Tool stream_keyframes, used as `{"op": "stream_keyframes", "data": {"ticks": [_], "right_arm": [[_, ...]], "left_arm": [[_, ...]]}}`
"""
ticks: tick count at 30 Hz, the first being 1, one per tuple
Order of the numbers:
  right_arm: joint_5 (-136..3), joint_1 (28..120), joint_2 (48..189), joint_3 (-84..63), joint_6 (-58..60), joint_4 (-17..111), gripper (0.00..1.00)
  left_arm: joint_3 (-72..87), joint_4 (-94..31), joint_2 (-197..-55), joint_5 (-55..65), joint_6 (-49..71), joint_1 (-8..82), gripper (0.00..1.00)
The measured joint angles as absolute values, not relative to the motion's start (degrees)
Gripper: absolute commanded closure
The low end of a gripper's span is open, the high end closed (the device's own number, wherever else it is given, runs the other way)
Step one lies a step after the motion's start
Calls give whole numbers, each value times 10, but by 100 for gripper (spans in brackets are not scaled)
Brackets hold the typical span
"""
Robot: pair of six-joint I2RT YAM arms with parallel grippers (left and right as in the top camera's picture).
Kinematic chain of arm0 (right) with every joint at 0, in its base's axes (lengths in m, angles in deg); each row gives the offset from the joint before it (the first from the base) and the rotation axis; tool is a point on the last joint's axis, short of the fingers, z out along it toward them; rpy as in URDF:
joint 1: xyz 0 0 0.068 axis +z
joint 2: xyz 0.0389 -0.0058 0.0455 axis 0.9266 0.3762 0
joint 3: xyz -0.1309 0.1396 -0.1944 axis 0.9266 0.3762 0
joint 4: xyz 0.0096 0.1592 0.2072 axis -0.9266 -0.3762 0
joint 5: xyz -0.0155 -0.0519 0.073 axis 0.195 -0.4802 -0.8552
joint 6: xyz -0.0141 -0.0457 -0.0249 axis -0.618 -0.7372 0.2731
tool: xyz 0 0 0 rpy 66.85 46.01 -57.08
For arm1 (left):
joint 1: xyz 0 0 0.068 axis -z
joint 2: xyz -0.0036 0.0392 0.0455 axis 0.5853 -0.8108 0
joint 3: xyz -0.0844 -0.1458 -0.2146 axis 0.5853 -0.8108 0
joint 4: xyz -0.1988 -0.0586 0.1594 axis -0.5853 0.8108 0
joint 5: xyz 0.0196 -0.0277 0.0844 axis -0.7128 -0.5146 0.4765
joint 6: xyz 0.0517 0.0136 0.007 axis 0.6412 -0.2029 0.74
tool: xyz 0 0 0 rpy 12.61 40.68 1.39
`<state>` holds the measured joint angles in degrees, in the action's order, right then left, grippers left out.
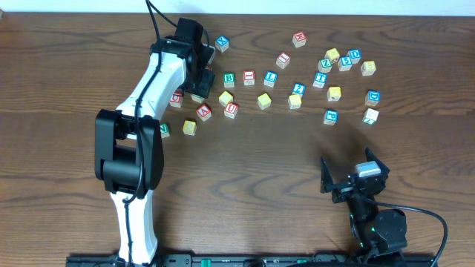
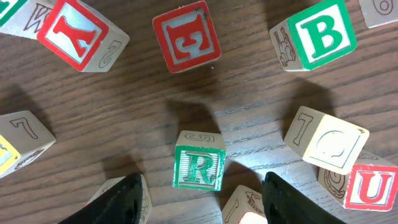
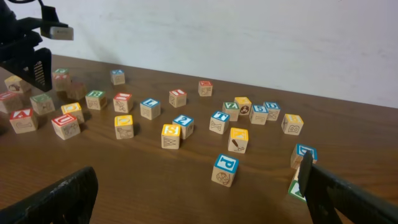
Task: Spell out ROBOT
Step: 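Reach the left gripper forward over the green R block and grasp it, then carry the green R block toward the front center and lower it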
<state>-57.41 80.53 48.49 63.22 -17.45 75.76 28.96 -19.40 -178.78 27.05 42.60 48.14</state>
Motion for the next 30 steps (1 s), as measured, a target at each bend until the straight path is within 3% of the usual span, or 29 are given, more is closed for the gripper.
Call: {"op": "stream_keyframes", "data": {"ticks": [15,23,30], "right_arm": [[-574,805,485,632,-174,758,1],[-574,805,485,632,-174,758,1],[-574,805,485,632,-174,758,1]], "left_arm": [[290,-211,-1844,270,427,481,40],[290,-210,-1844,270,427,481,70],[290,-211,-1844,270,427,481,72]]}}
